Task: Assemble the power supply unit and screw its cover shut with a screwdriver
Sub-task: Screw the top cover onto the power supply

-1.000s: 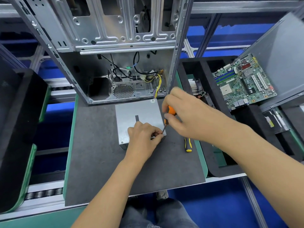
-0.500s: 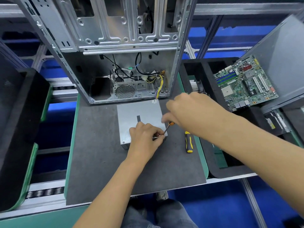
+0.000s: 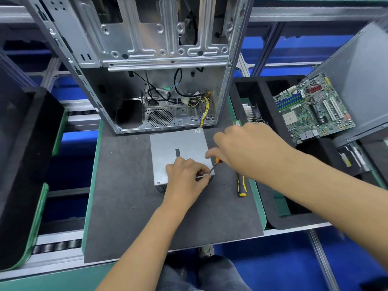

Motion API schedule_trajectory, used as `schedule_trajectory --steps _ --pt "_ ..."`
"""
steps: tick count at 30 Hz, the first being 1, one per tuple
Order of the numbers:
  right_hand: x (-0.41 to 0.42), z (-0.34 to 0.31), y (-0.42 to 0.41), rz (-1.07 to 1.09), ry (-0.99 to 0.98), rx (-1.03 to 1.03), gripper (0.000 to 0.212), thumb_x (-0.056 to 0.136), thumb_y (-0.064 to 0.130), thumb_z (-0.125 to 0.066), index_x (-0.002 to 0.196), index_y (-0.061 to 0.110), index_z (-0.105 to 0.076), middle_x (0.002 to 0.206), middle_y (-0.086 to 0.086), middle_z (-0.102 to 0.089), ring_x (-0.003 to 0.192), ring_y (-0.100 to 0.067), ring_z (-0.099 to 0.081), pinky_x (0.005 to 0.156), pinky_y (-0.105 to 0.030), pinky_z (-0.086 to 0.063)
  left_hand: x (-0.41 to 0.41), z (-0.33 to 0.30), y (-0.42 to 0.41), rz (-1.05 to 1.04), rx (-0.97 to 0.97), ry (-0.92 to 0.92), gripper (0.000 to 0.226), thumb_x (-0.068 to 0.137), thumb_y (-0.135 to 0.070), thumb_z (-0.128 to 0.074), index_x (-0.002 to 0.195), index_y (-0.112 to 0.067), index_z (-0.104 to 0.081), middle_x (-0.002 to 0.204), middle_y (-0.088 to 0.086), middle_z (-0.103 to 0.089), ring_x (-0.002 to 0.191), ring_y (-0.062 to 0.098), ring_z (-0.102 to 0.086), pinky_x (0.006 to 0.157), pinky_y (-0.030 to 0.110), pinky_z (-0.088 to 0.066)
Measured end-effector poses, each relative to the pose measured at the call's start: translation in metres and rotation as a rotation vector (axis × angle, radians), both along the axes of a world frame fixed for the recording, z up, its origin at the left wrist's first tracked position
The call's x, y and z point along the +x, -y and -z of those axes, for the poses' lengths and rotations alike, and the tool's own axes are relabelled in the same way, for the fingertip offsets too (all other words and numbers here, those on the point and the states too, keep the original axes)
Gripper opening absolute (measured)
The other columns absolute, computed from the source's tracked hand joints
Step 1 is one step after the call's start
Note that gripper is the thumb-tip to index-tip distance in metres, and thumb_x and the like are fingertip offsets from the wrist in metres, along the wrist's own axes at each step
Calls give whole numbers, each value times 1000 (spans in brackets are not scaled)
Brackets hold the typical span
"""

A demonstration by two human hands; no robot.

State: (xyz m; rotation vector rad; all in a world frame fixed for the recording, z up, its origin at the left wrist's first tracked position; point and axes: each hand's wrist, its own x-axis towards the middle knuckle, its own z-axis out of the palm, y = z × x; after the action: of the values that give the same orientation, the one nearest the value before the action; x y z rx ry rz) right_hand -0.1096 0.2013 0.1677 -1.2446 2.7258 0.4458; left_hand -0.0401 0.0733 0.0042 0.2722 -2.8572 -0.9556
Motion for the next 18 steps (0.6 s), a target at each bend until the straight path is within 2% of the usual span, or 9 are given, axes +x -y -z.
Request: schedule_trajectory --steps 3,4,8,10,12,13,15,17,18 --pt "0 2 -3 -77 151 -49 22 101 32 -52 114 17 -44 114 -3 -43 91 -26 -52 75 -37 -49 0 0 0 -5 -10 -13 9 84 -29 -75 76 -33 -73 72 -16 -60 84 12 -36 66 34 -10" --pt "0 3 -3 -93 137 -35 17 101 26 -52 112 16 -44 113 -4 -42 85 -25 -51 74 -36 -49 0 0 0 -6 -15 -9 10 84 -30 -75 75 -33 -72 72 -16 -61 84 12 -36 65 34 -9" --pt "2 0 -4 -54 -60 -17 37 101 57 -32 95 22 -39 83 1 -46 72 -28 -50 52 -32 -30 -1 0 -1 -5 8 -7 9 85 -31 -74 77 -34 -72 71 -18 -59 86 12 -37 66 33 -10" --pt "4 0 -3 -110 77 -77 24 100 43 -45 105 20 -41 102 1 -47 85 -25 -51 64 -36 -43 -1 1 0 -13 25 -19 9 85 -29 -74 77 -33 -72 71 -18 -59 86 13 -37 66 34 -11" --pt "7 2 1 -159 130 -63 14 99 25 -48 111 18 -43 104 1 -37 79 -22 -44 70 -36 -47 -1 1 -1 -14 27 -17 9 84 -29 -75 76 -33 -72 74 -15 -64 87 13 -39 67 34 -11" --pt "7 2 3 -121 84 -47 12 101 28 -46 107 17 -44 96 1 -35 71 -22 -40 62 -36 -44 -1 1 -1 -14 25 -18 9 84 -29 -75 77 -33 -72 75 -15 -65 87 13 -38 67 33 -12" --pt "6 2 3 -24 -37 -33 29 104 45 -39 95 17 -40 76 1 -34 61 -25 -34 49 -32 -30 0 2 -1 -11 23 -24 7 84 -30 -75 79 -33 -71 75 -15 -63 86 13 -38 68 33 -12" --pt "5 3 -1 -50 34 -64 30 103 47 -39 97 17 -40 81 1 -42 67 -26 -44 55 -36 -38 0 3 0 -3 26 -43 4 84 -30 -76 82 -30 -72 73 -17 -56 86 13 -38 68 33 -12" --pt "4 3 -2 -85 135 -111 23 102 40 -42 104 18 -45 94 2 -45 79 -24 -50 68 -37 -44 0 3 0 -7 32 -51 5 83 -30 -77 84 -28 -73 74 -17 -55 86 13 -39 68 33 -12"
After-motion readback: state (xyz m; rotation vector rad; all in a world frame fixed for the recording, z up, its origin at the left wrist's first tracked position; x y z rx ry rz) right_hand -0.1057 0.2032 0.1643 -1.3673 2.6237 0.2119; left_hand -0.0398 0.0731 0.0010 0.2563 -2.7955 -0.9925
